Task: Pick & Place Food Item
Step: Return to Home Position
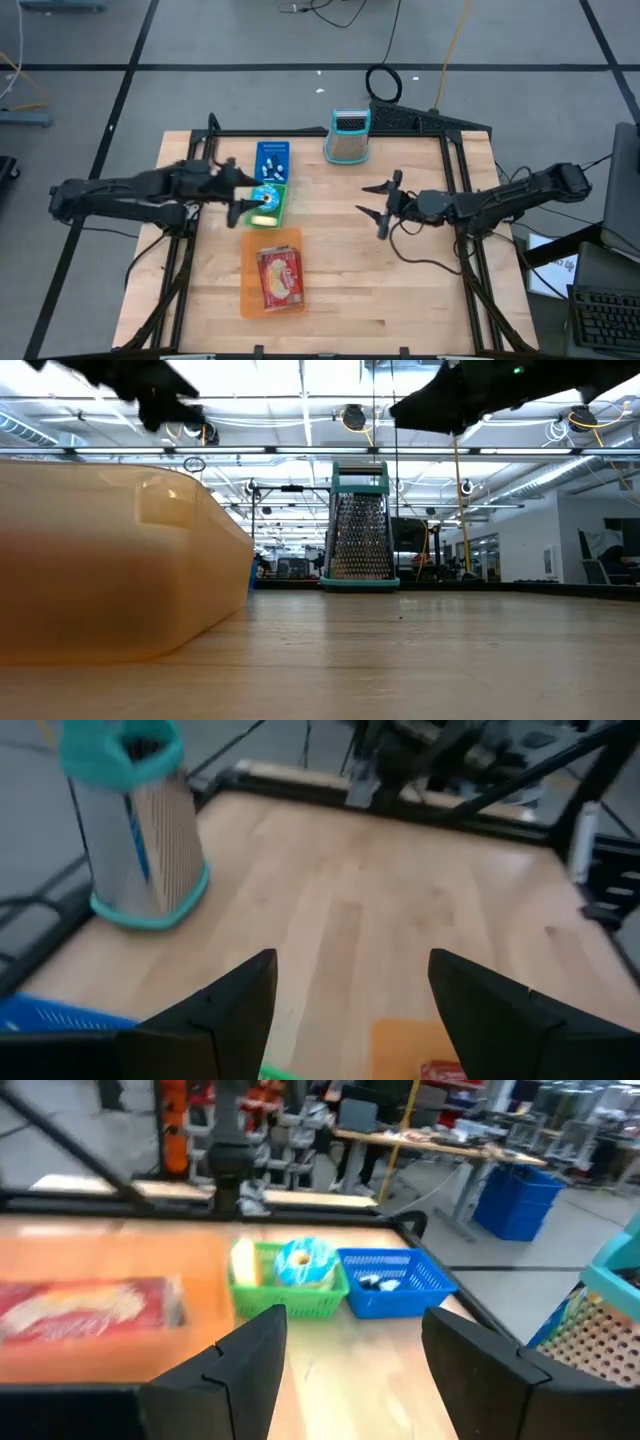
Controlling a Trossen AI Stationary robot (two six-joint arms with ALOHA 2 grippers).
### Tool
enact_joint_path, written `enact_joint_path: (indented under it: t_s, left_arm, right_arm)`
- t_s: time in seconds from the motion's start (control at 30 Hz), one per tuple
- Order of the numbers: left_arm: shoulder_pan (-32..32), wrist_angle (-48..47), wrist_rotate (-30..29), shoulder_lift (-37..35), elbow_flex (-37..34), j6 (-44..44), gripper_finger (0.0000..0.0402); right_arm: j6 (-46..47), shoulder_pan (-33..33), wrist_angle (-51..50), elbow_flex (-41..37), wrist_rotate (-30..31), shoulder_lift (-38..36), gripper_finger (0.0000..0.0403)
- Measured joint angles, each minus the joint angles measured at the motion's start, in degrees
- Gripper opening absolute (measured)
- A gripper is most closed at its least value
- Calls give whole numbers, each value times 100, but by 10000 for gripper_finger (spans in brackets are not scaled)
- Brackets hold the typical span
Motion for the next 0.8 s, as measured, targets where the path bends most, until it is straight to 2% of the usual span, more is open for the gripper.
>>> enact_joint_path:
  t_s: [0.17,0.33,0.4,0.53,0.8]
  left_arm:
    - [-2,-1322,56,-493,779,277,258]
    - [0,-2268,-658,-988,1066,218,258]
    - [0,-2279,-680,-1251,854,265,258]
    - [0,-1311,-692,-1871,-66,346,258]
    - [0,-18,-687,-3287,-1726,151,258]
  right_arm:
    - [49,246,-1329,-4,-2,-973,223]
    - [67,316,-2446,-4,11,-2237,220]
    - [20,310,-2834,-4,13,-2659,221]
    - [400,295,-3600,-4,-11,-3245,224]
    - [804,297,-4325,-4,-7,-3740,220]
